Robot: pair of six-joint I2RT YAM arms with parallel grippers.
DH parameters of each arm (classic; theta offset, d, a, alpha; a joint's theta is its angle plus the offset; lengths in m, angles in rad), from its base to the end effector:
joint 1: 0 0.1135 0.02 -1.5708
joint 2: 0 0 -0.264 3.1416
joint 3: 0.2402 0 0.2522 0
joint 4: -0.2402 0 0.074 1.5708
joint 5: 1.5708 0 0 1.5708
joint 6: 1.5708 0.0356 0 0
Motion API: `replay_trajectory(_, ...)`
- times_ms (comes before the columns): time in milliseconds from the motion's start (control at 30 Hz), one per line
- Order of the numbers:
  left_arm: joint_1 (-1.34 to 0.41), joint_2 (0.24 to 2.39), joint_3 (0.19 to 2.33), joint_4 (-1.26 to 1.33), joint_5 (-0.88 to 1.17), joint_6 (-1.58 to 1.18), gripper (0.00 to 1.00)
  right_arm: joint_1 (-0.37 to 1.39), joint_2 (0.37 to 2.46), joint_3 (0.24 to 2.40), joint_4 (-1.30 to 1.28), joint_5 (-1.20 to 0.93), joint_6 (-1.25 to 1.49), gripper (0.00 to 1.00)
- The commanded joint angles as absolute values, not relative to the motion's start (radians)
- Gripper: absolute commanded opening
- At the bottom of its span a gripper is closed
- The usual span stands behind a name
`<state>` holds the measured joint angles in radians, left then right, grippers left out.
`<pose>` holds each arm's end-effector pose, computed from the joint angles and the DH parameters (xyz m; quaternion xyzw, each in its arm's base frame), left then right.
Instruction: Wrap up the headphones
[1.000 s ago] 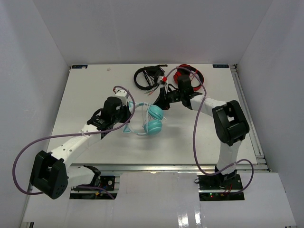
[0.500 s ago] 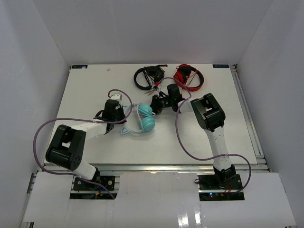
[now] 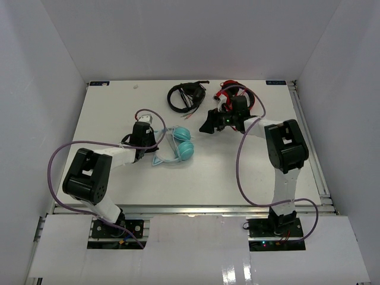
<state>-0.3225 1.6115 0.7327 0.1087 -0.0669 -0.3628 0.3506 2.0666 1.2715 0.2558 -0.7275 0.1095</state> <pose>0.2965 -0.0966 0.1507 -0.0316 0.9200 -0.1019 0.3772 0.4110 0.1755 0.1612 -0.2720 0.7860 0.4064 0.3782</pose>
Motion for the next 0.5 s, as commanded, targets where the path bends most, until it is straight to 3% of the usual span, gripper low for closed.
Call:
replay_trajectory(0,-0.317,1.591,0.813,0.059,-0.038,-0.400,0.23,0.335,1.876,1.183,0.123,-0.639,-0.051,0.79)
replay_trajectory(67,-0.316,1.573,0.834,0.008,-0.009,-0.400,0.43,0.336,1.785,1.161,-0.003,-0.586,-0.133,0.83)
replay_trajectory(133,-0.316,1.519,0.846,-0.034,0.011,-0.399,0.72,0.336,1.658,1.128,-0.084,-0.533,-0.201,0.88)
replay_trajectory(167,-0.316,1.494,0.852,-0.050,0.041,-0.394,0.77,0.335,1.606,1.107,-0.113,-0.500,-0.250,0.93)
replay_trajectory(300,-0.316,1.344,0.891,-0.169,0.142,-0.353,0.94,0.331,1.357,0.942,-0.165,-0.396,-0.344,0.90)
replay_trajectory(467,-0.316,1.032,0.853,-0.284,0.203,-0.285,0.97,0.324,1.057,0.788,-0.170,-0.140,-0.250,0.90)
